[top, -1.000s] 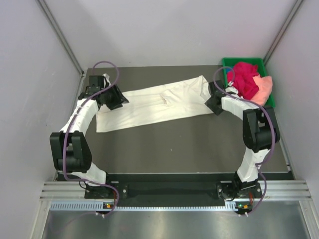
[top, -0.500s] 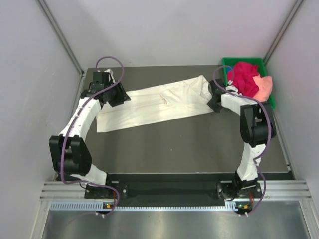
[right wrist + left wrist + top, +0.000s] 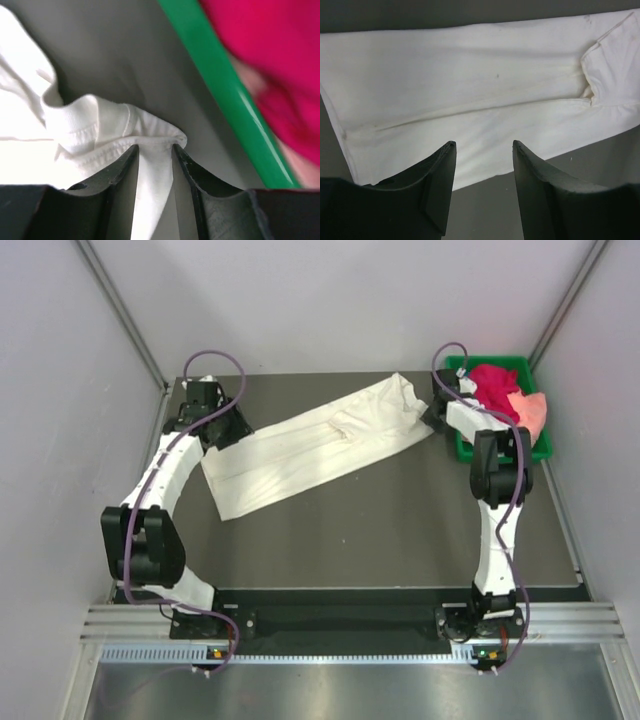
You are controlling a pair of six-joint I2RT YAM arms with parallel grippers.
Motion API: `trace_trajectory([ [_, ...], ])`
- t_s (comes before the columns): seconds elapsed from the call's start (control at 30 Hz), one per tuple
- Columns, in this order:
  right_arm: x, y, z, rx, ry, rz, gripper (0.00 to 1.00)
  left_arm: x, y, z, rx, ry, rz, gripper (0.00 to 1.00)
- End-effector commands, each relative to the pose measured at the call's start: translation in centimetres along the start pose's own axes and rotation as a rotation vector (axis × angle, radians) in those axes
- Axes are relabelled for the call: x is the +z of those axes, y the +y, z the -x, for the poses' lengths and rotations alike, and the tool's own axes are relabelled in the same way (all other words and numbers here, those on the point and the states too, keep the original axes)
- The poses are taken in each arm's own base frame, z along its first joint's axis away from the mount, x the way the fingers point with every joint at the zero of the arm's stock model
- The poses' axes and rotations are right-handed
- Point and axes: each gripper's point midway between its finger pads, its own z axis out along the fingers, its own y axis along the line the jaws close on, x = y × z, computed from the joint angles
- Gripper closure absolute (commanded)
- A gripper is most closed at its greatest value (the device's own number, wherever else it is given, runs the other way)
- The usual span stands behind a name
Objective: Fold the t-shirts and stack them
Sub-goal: Fold the tshirt
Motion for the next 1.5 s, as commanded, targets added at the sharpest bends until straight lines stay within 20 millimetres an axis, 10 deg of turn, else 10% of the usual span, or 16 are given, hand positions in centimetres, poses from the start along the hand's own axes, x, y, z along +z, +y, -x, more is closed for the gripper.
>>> trace_trajectory([
  [0.0,3.2,2.3,1.4,-0.087,0.004,0.097,0.66,1.5,1.0,1.5,-0.042,-0.080,0.011,0.46],
  [0.13,3.0,5.0,3.2,-0.100,0.006,0.176,0.64,4.7,4.1,0.3,-0.079,0.023,0.083,0.46],
  [0.37,-4.1,8.0,7.1,-0.085,-0.067,0.332,0.53,7.4,12.0,0.2,-0.175,0.062,0.210,0.45],
  [0.6,-8.0,5.9,7.1,-0.013,-0.050,0.259,0.49,6.9,18.3,-1.4,-0.142,0.066,0.432,0.45],
  [0.97,-12.5,4.2,1.4,0.009,0.041,0.312,0.49,8.6,19.8,-2.1,-0.166,0.095,0.351,0.48],
  [1.23,-18.7,6.9,-8.9,0.048,0.123,0.306,0.49,10.3,20.6,-2.8,-0.168,0.133,0.364,0.57],
  [1.47,-21.2,8.3,-16.0,0.153,0.121,0.320,0.49,10.7,21.4,-2.5,-0.170,0.146,0.411,0.92],
])
